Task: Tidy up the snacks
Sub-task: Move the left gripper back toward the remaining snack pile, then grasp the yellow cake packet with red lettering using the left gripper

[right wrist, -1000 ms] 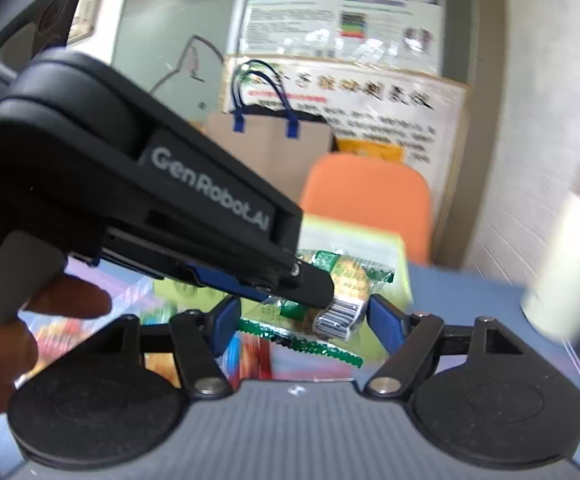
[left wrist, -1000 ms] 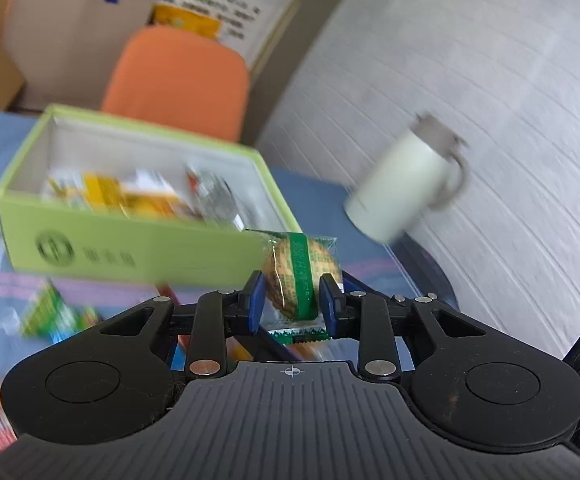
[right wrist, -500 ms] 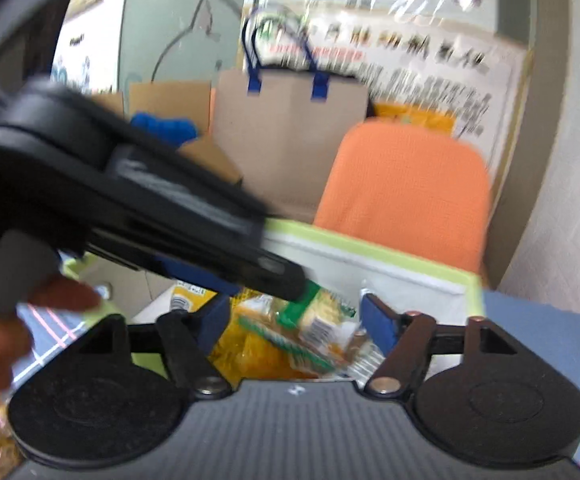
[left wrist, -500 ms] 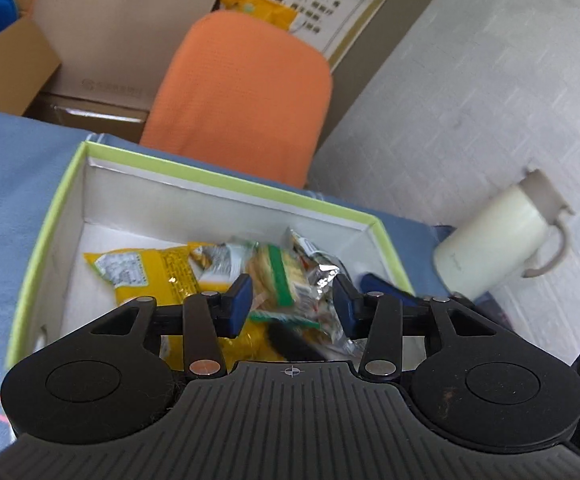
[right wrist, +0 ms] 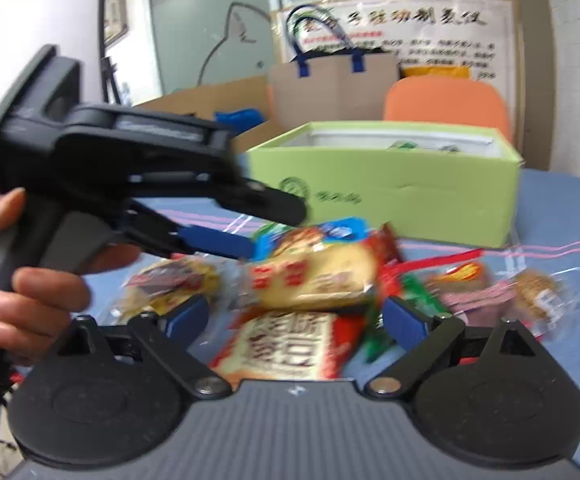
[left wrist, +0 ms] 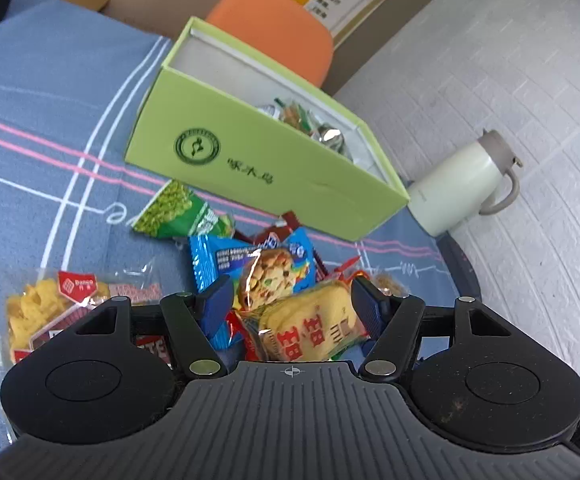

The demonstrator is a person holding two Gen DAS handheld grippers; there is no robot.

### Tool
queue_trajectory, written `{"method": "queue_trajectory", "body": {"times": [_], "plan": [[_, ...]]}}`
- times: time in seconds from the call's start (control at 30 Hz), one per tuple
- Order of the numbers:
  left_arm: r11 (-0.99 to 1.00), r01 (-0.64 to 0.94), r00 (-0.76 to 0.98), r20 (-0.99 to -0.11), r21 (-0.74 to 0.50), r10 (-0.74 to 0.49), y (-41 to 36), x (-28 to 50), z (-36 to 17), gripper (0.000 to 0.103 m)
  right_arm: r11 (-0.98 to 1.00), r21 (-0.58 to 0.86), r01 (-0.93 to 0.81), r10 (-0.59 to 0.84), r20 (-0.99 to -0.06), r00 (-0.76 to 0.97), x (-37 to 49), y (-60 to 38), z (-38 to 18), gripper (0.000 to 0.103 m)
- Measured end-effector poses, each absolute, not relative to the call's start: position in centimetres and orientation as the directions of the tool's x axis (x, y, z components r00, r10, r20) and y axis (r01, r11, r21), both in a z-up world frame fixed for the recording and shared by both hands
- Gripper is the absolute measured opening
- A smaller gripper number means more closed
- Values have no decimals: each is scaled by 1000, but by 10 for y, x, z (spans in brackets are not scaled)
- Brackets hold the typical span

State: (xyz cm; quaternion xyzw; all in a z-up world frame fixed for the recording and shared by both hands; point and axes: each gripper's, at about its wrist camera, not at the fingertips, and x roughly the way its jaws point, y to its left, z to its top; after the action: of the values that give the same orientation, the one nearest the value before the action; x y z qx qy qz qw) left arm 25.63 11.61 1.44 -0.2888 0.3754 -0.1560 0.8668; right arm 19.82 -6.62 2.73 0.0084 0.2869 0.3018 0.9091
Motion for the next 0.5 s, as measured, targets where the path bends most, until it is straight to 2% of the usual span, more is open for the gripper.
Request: {"method": "queue_trajectory", "body": {"times": [0.13,0.23,0.33,0.5], "plan": [[785,40,657,-576,-618,-487,111,259,13,48,798,199,-568,580,-508,637,203,-58,28,94],[751,113,624,-542,-650,-563,106,262,18,48,795,191,-576,578,-526,623,216,-52,29,94],[778,144,611,-564,-611,-556,99,265,21,49,791,179,-586,579,-530,620,218,-52,28,94],[761,166,590,-556,-627,-586,97,268,22,45,797,150,-585,569,-510,645,215,-56,29,94]]}}
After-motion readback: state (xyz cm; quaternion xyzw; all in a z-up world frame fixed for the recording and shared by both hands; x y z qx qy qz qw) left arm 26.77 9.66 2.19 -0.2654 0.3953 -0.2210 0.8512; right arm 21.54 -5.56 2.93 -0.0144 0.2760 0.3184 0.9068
